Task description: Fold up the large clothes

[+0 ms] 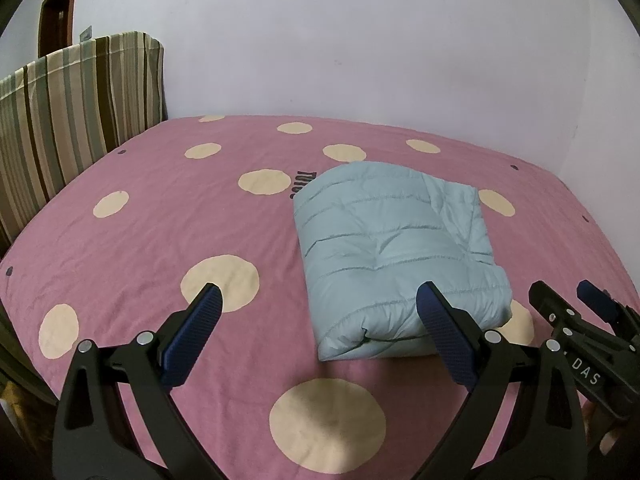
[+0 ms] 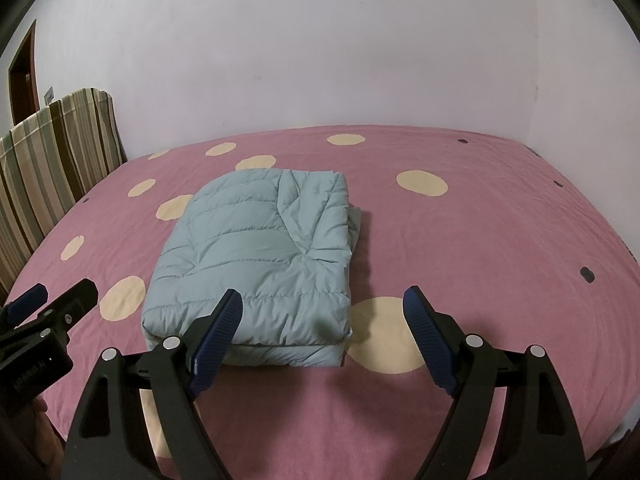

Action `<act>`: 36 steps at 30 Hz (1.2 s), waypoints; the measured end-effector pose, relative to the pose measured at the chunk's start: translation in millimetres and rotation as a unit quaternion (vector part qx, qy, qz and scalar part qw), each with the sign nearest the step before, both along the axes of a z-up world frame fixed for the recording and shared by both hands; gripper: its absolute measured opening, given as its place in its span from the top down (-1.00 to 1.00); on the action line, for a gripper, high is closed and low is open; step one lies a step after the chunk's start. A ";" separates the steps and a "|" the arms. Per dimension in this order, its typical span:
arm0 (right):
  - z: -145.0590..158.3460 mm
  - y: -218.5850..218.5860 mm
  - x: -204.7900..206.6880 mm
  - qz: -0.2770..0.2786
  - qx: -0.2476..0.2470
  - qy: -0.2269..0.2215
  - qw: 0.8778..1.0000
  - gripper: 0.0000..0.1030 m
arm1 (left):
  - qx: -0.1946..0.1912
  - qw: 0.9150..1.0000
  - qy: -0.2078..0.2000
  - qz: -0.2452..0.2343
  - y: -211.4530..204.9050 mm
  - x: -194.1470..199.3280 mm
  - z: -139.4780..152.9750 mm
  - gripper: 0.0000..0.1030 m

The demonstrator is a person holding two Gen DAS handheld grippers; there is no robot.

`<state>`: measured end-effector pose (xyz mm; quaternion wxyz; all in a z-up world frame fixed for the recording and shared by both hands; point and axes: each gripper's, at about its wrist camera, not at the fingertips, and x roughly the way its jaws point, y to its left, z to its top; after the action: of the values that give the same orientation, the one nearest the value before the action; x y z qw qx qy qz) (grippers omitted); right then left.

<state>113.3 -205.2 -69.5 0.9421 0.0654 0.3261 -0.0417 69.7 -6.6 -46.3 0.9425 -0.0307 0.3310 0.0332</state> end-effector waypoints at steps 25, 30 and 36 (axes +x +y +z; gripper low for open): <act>1.6 1.6 -0.8 0.003 -0.003 0.001 1.000 -0.58 | 0.010 1.000 -0.005 -0.008 -2.5 0.4 1.0 -0.89; 1.1 0.5 0.6 0.005 -0.006 0.003 1.000 -0.58 | 0.008 1.000 -0.004 -0.011 -2.1 1.1 -1.1 -0.89; -0.7 1.3 2.5 0.010 -0.009 0.007 1.000 -0.58 | 0.008 1.000 -0.005 -0.022 -3.5 1.9 -4.4 -0.96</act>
<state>115.8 -203.9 -70.1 0.9406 0.0532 0.3334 -0.0355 71.6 -10.1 -50.7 0.9448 -0.0164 0.3269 0.0152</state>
